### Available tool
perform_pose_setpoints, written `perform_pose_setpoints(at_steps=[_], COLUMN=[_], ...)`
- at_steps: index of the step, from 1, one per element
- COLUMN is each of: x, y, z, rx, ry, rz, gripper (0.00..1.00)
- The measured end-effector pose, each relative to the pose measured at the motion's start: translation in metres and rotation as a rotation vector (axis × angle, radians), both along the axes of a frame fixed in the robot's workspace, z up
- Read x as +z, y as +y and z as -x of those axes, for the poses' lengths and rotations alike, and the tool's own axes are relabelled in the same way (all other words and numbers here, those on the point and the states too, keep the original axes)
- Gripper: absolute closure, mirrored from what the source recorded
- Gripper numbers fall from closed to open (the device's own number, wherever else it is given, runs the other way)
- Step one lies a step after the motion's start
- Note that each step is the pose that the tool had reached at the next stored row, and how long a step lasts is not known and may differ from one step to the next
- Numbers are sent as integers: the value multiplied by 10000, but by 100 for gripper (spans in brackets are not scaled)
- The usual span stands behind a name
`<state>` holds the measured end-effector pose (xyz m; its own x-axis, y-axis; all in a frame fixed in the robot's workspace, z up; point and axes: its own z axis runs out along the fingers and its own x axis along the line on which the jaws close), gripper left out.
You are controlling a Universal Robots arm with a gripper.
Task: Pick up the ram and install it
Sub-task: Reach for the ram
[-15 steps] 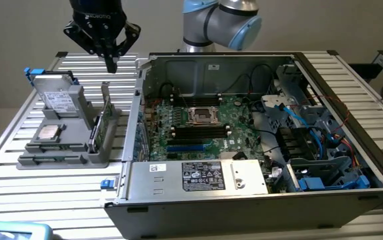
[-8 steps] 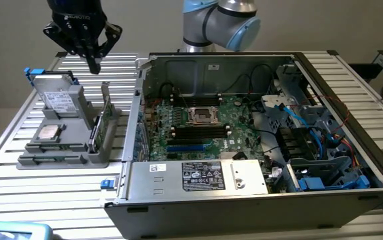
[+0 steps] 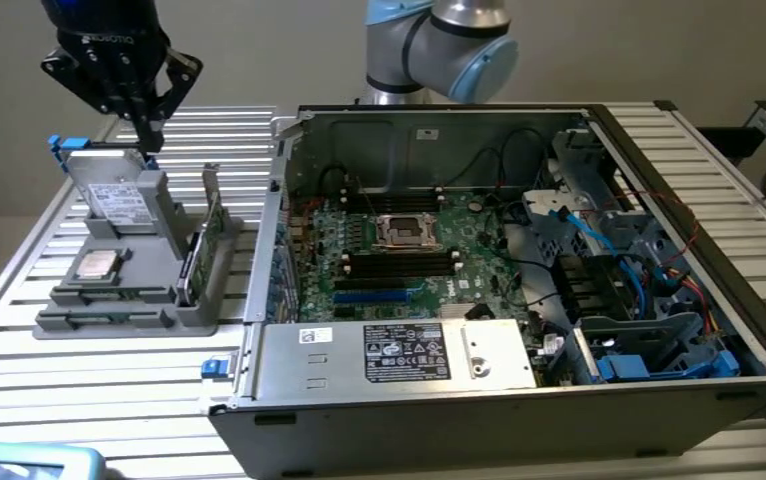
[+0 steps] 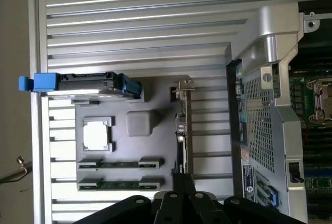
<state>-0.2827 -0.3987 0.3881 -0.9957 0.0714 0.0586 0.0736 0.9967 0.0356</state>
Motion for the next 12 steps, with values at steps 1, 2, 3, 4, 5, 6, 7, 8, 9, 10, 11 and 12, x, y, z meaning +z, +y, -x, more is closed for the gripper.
perform_pose_setpoints(at_steps=[1, 2, 3, 4, 5, 6, 7, 8, 9, 10, 11, 12], x=[-11, -22, -33, -44, -55, -66, -77, -89, -101, -113, -126, -139], y=[0, 0, 0, 0, 0, 0, 0, 0, 0, 0, 0, 0], z=[45, 90, 135, 181, 226, 273, 317, 362, 409, 454, 499, 544], rx=[0, 0, -1, -1, 0, 0, 0, 0, -1, -1, 0, 1], ry=[9, 19, 30, 40, 51, 63, 74, 85, 94, 103, 112, 120], rz=[2, 5, 8, 11, 14, 18, 20, 25, 26, 29, 31, 34], gripper=[89, 89, 89, 89, 89, 89, 89, 89, 89, 89, 89, 89])
